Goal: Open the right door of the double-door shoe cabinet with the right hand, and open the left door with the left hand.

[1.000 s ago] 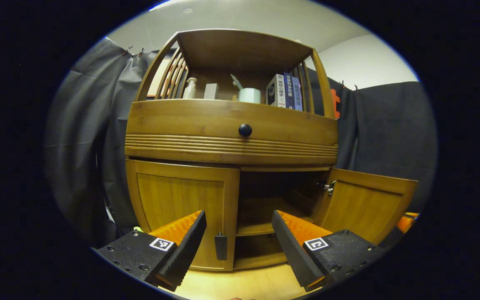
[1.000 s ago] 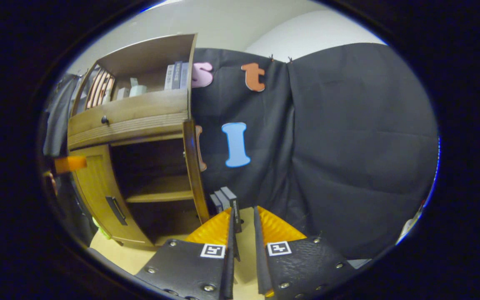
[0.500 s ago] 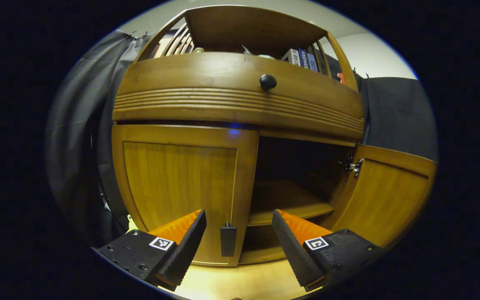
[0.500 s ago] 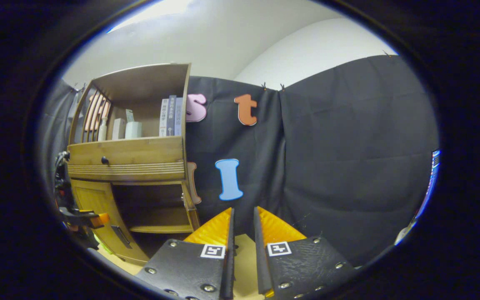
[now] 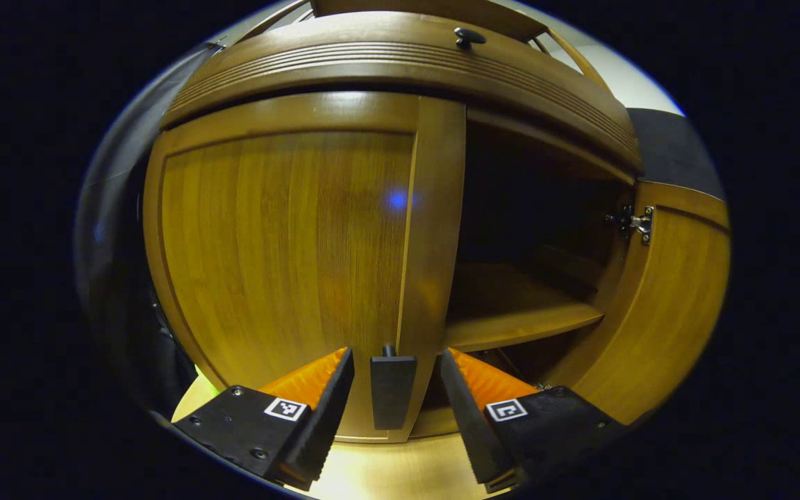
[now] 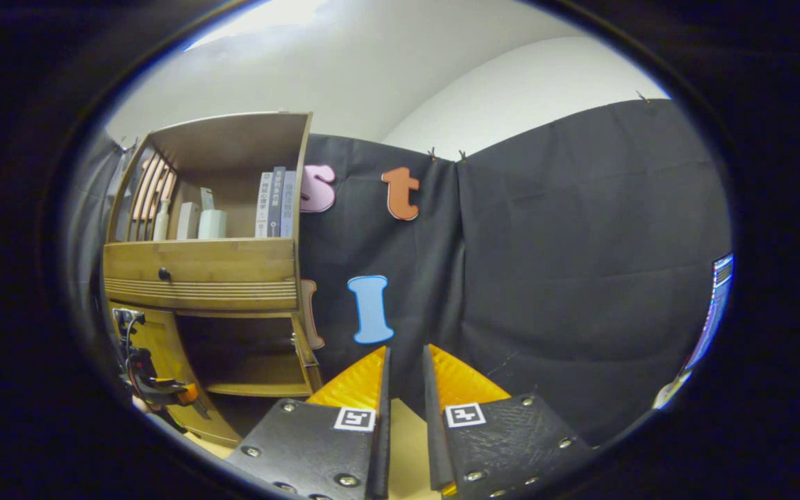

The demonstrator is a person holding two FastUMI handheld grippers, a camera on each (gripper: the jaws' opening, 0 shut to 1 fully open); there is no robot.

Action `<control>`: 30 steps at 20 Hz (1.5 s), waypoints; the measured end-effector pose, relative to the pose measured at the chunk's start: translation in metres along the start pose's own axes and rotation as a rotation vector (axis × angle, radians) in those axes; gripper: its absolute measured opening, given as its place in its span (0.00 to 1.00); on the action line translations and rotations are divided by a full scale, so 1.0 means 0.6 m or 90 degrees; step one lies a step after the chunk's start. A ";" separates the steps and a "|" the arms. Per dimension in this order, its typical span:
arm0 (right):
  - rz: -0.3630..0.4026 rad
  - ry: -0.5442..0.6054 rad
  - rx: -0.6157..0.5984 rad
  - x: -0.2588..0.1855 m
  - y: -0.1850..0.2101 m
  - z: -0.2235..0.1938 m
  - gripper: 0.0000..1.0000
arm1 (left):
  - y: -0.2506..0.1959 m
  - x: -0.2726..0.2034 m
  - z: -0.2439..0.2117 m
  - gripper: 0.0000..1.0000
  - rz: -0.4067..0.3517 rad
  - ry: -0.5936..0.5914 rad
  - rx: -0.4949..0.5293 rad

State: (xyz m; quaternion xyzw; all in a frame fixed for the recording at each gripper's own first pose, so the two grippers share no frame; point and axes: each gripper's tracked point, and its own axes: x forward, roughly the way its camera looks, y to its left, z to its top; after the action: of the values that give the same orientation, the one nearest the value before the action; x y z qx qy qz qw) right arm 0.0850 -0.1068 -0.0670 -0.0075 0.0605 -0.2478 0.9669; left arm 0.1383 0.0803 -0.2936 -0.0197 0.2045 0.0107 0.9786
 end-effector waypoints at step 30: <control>0.088 0.019 -0.011 -0.015 0.061 -0.011 0.51 | 0.023 -0.099 -0.055 0.33 -0.038 -0.025 0.002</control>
State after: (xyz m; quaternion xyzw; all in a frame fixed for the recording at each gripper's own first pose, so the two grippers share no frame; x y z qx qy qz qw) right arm 0.0940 -0.0700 -0.0740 -0.0082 0.0777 -0.1800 0.9806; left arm 0.0703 0.0921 -0.3007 -0.0239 0.1847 -0.0188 0.9823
